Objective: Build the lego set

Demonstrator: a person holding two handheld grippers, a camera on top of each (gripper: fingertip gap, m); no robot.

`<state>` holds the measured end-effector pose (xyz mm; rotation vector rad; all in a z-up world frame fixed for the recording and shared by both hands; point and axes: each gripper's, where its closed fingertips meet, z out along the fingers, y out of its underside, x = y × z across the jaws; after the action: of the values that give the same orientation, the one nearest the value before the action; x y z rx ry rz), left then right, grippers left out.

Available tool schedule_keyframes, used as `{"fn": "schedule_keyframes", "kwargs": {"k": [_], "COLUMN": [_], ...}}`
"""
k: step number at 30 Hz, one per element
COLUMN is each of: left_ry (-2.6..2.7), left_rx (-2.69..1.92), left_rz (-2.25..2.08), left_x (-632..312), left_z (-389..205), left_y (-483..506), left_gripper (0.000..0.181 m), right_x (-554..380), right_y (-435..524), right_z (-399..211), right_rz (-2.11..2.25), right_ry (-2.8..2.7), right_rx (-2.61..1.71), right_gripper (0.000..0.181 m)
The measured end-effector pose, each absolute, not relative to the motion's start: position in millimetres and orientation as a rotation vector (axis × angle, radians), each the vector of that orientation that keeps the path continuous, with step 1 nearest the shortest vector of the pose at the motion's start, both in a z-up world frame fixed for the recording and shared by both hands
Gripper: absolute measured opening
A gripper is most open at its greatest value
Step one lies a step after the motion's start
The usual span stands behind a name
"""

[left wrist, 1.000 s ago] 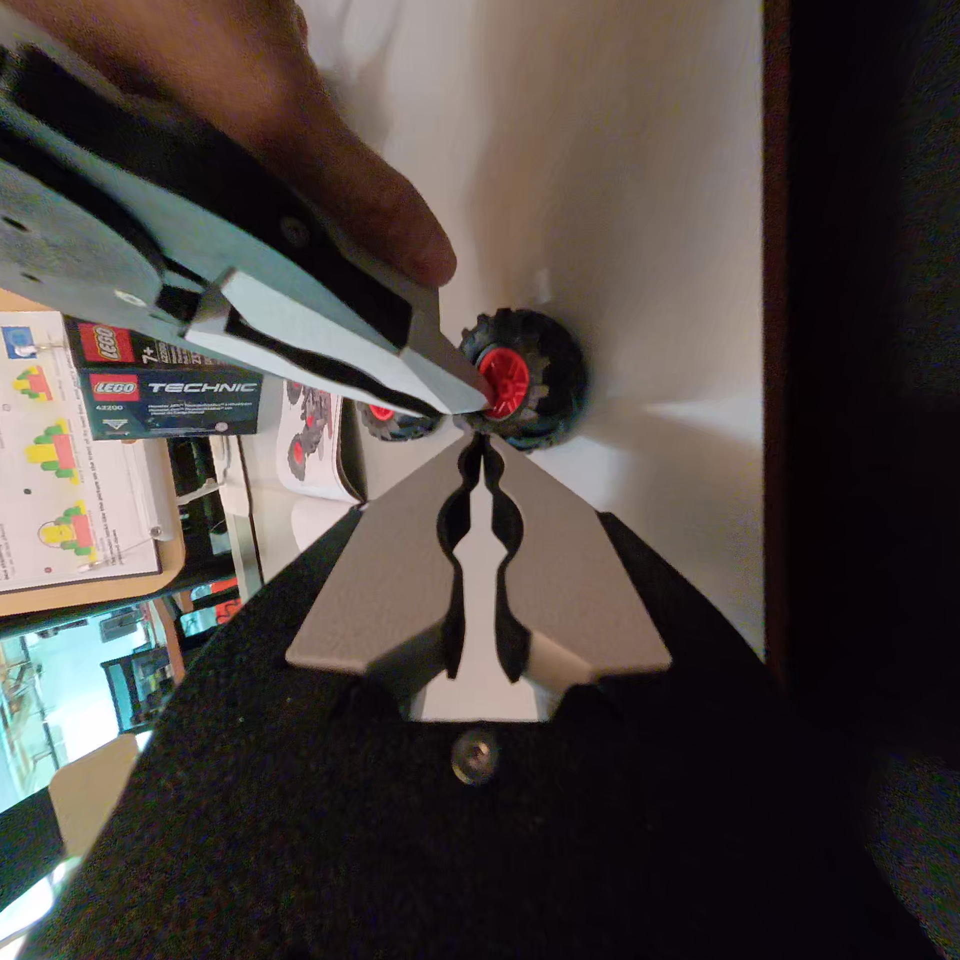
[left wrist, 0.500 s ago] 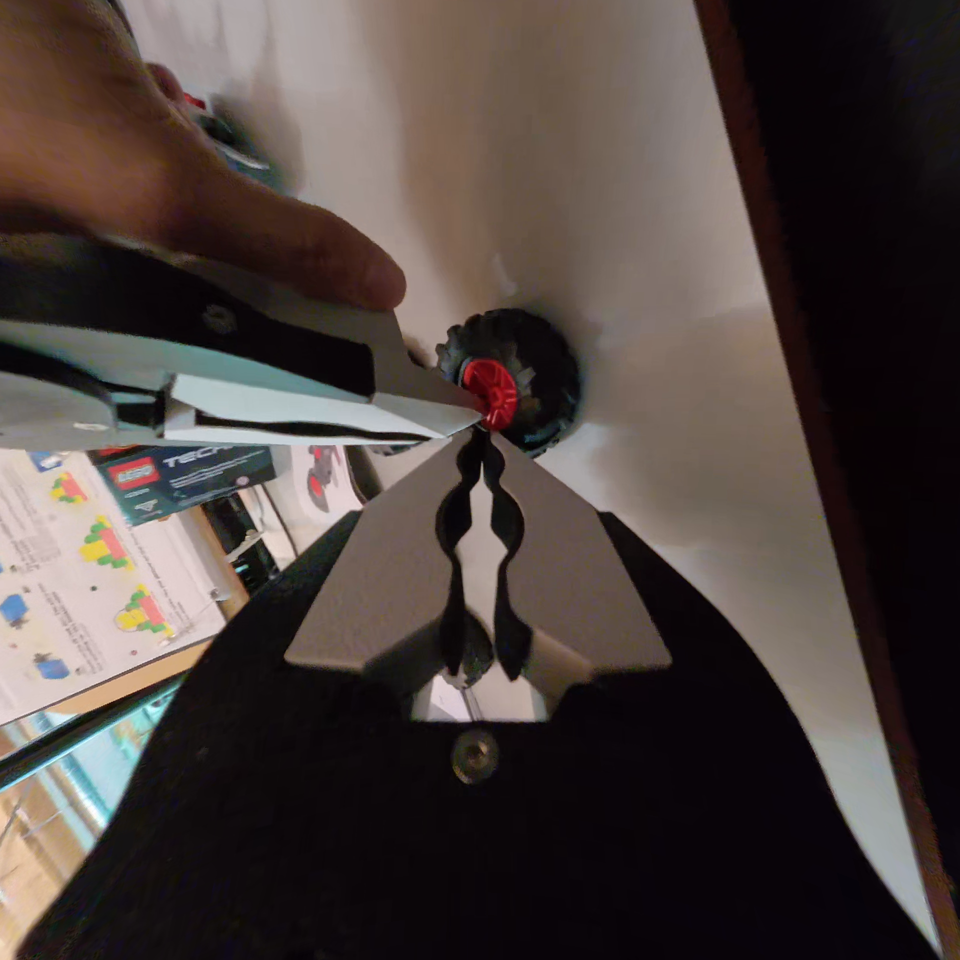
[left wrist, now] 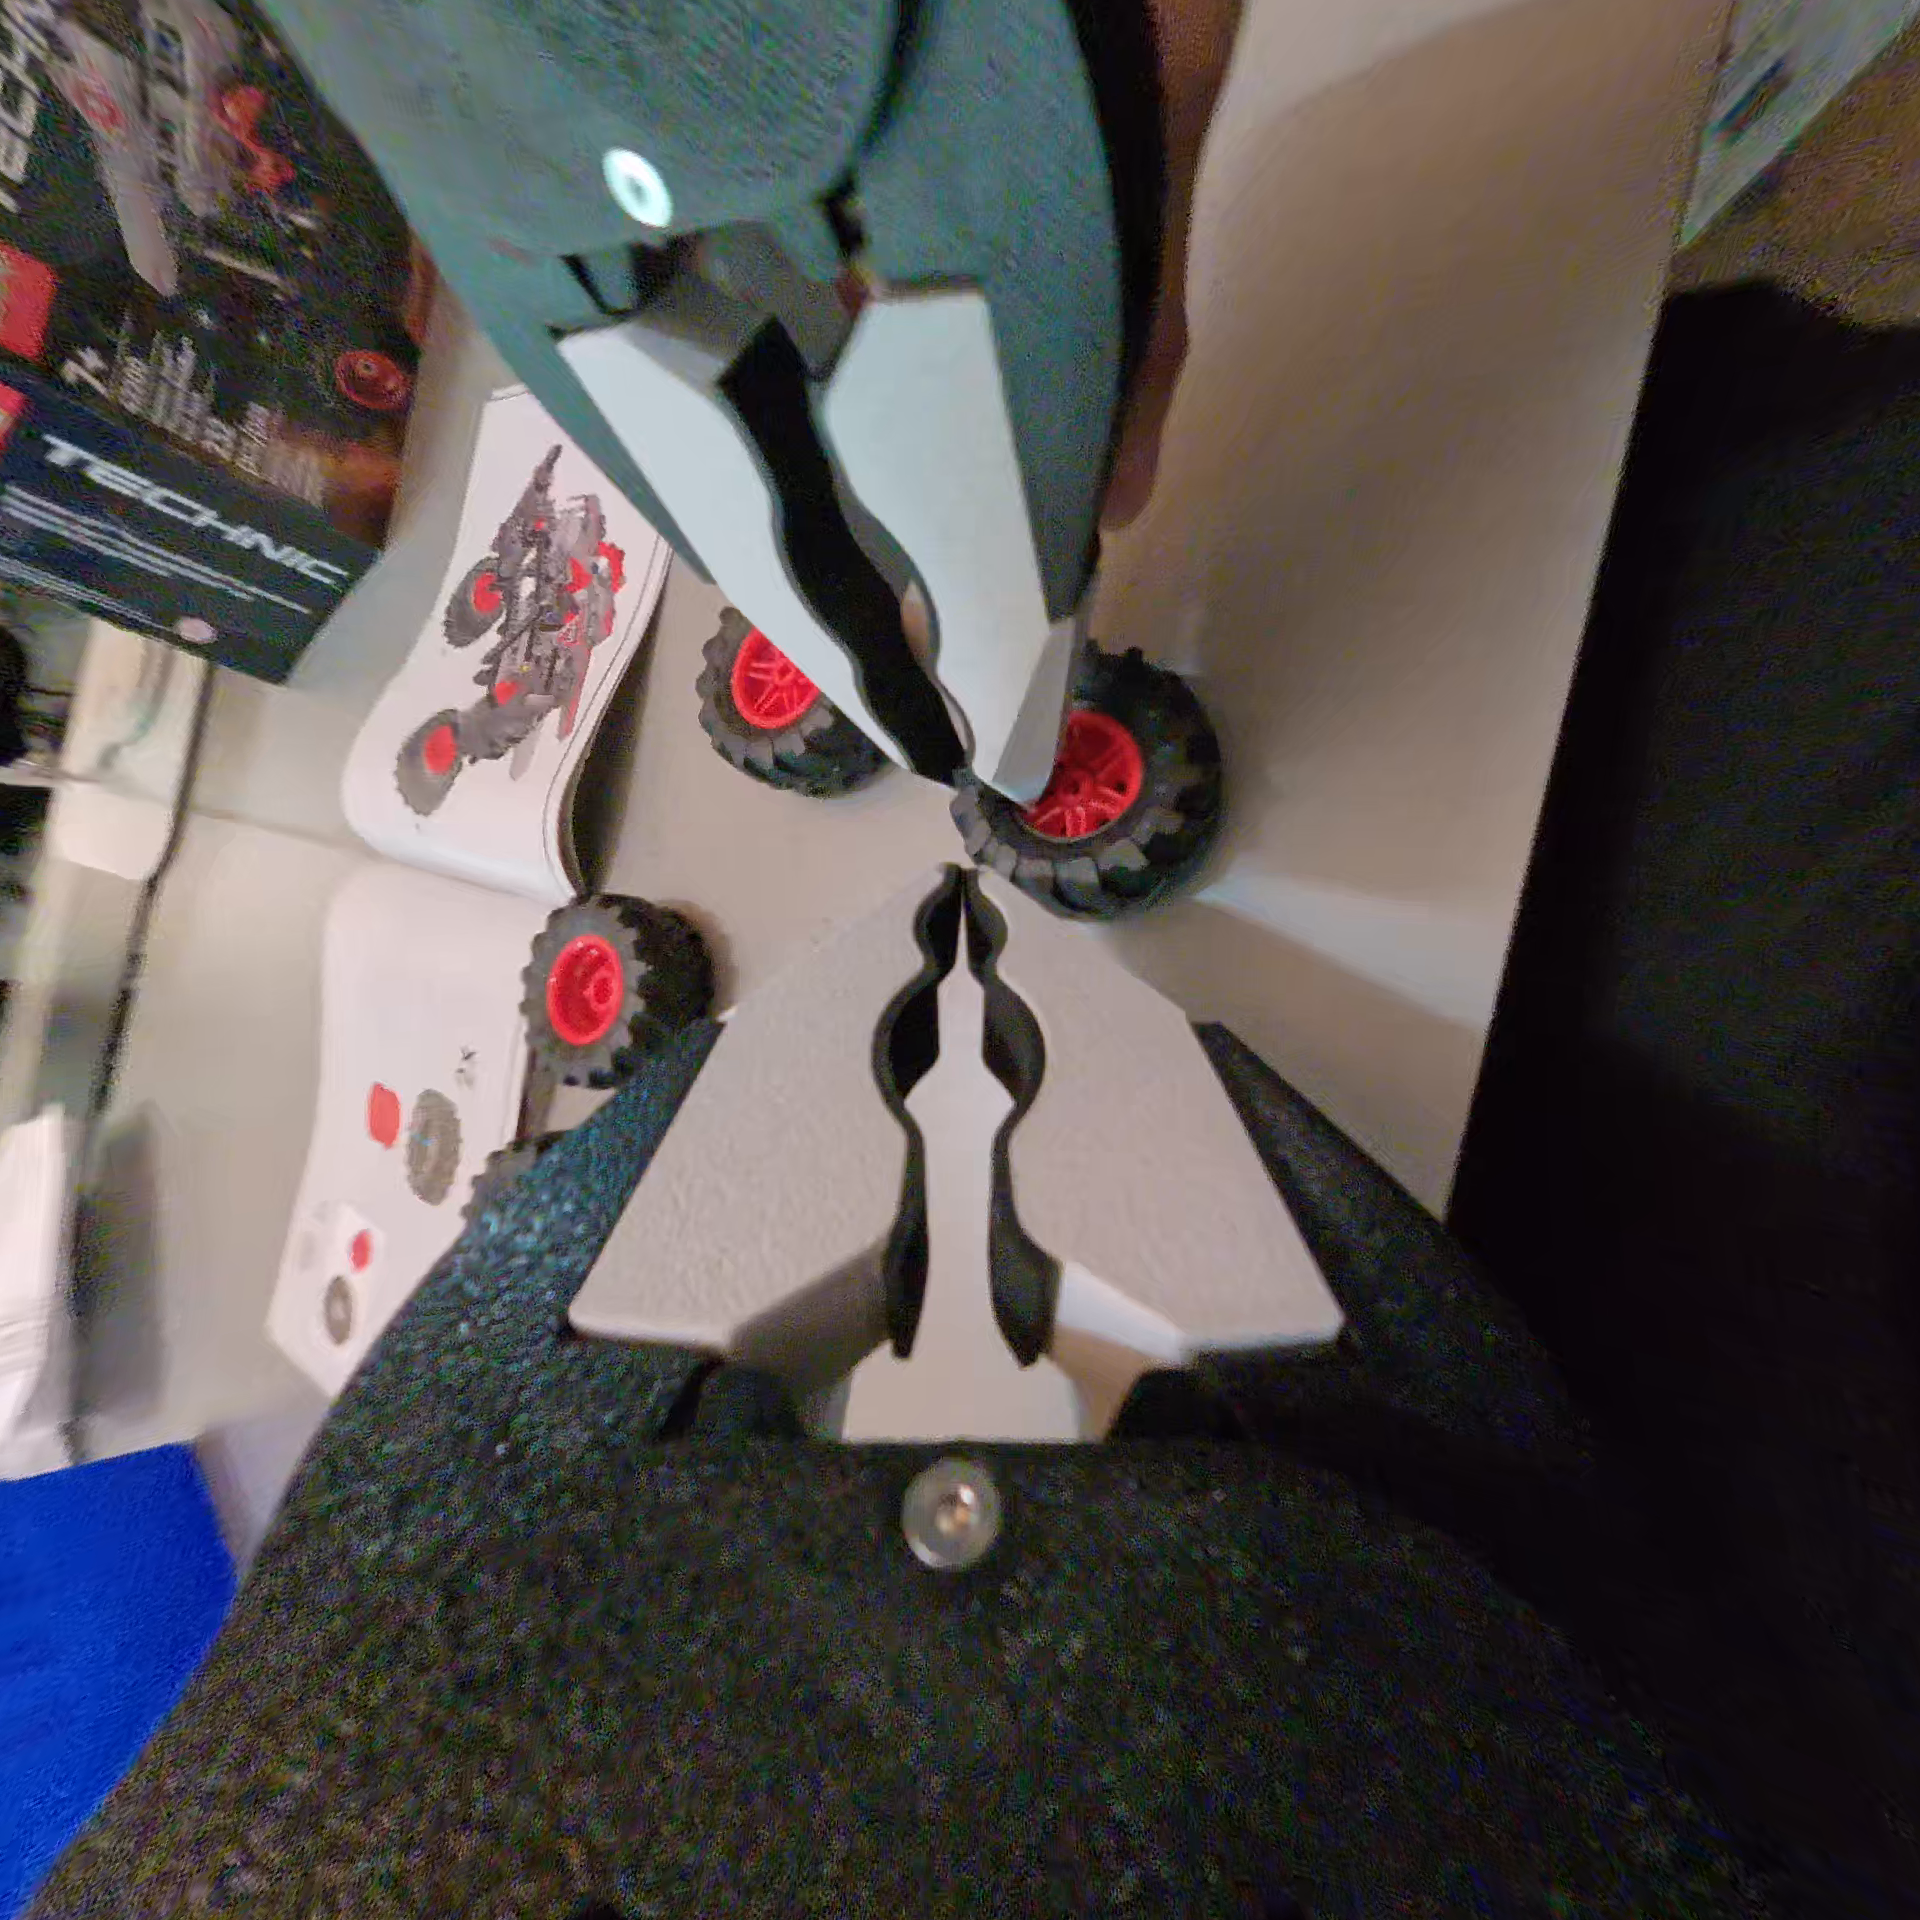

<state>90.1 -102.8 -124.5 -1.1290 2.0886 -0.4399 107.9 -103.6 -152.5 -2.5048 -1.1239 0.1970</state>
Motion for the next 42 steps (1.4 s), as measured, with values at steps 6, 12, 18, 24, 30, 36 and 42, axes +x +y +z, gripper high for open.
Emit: {"fn": "schedule_keyframes", "kwargs": {"k": [6, 12, 18, 24, 30, 36, 42], "left_ry": [2.138, 2.171, 2.021, 2.003, 2.049, 2.074, 2.078], "left_rx": [-1.449, -1.462, -1.580, -1.502, -1.452, -1.423, -1.478], "left_rz": [-0.640, -0.551, -0.802, -0.788, -0.809, -0.768, -0.875], "left_x": [89.5, 90.5, 92.2, 91.3, 93.2, 97.6, 97.0], "left_z": [-135.9, -141.5, -142.1, -140.9, -145.4, -148.0, -147.2], "left_y": [-116.4, -110.9, -105.5, -104.1, -117.7, -119.9, -121.7], "left_gripper": [0.000, 0.000, 0.000, 0.000, 0.000, 0.000, 0.000], "right_x": [107.9, 108.2, 107.0, 106.5, 86.2, 86.4, 87.2], "right_y": [-103.4, -102.9, -101.5, -110.3, -142.0, -140.6, -137.8], "right_z": [-152.3, -152.5, -151.0, -132.3, -121.4, -144.2, -148.3], "right_rz": [0.197, 0.220, 0.272, 0.190, 0.093, 0.022, 0.038], "right_ry": [-1.072, -1.038, -0.914, -1.003, -1.321, -1.477, -1.473], "right_rx": [-2.496, -2.465, -2.368, -2.169, -1.970, -2.012, -2.021], "right_gripper": [0.013, 0.014, 0.014, 0.015, 0.029, 0.014, 0.016]}}
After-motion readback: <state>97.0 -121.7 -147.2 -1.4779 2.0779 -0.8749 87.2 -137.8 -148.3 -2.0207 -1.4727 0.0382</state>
